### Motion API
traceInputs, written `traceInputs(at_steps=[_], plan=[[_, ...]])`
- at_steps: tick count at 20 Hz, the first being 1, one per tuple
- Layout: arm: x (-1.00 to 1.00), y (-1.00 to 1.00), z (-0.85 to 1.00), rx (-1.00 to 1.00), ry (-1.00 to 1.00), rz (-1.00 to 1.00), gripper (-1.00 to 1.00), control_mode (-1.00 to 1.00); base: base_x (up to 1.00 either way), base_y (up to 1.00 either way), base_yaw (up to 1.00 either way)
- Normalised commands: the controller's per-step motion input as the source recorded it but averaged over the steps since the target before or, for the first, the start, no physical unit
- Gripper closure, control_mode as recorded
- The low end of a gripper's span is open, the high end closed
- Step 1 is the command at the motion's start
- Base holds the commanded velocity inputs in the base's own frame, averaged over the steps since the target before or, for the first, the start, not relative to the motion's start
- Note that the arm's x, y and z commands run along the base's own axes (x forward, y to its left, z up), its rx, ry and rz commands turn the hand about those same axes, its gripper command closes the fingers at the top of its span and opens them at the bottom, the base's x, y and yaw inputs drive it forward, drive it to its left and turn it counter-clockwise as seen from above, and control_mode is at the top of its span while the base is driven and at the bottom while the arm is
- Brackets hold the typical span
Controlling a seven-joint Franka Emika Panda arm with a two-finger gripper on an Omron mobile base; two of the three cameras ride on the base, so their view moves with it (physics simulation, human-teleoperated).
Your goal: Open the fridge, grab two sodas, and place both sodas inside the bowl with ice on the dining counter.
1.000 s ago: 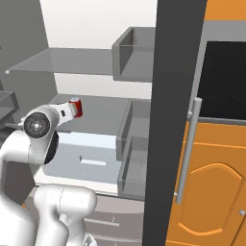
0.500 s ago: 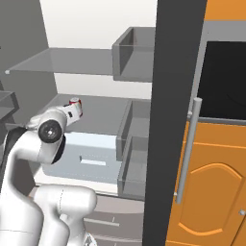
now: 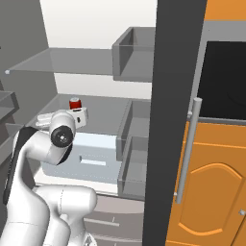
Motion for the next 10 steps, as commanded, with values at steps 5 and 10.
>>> traceInputs(at_steps=[5, 10], plan=[[0.27, -0.05, -0.07, 0.00, 0.00, 0.00, -1.00, -1.00, 0.00, 0.00, 0.00], [0.43, 0.00, -0.14, 0.00, 0.01, 0.00, -1.00, -1.00, 0.00, 0.00, 0.00]])
